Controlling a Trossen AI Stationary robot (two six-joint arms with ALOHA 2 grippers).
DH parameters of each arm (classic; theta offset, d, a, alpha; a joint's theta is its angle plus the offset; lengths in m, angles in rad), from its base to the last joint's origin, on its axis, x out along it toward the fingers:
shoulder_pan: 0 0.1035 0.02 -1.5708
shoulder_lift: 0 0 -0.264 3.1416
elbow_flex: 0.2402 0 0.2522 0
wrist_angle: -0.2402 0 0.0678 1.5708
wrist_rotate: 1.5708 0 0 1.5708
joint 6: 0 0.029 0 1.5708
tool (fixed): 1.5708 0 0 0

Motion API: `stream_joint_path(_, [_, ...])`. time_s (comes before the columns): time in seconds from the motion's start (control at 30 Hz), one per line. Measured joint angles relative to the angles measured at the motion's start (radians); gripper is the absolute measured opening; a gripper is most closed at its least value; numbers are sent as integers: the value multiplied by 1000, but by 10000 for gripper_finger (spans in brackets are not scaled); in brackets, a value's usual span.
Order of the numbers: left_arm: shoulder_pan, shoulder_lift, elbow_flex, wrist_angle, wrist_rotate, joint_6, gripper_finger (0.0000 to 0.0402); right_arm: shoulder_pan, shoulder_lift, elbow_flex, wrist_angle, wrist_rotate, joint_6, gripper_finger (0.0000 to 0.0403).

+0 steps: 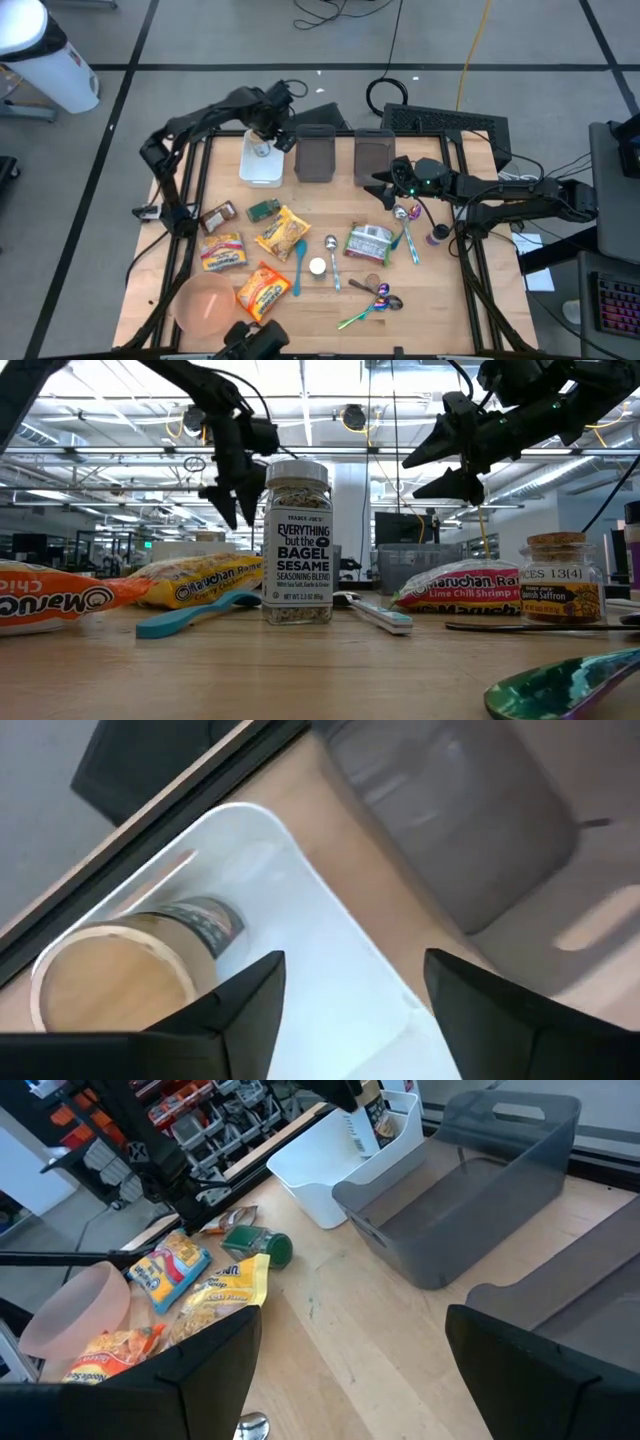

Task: Pick & Place Food Item
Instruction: Put the golden seasoning bottle into the white bin

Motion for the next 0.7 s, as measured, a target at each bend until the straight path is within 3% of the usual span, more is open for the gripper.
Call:
stream_joint_path(0.4, [9, 36, 0, -3, -88, 17, 194, 0, 0, 0, -2, 0, 16, 313])
stream_joint_path(0.7, [15, 36, 0, -32, -132, 53, 188, 0, 0, 0, -2, 0, 16, 313])
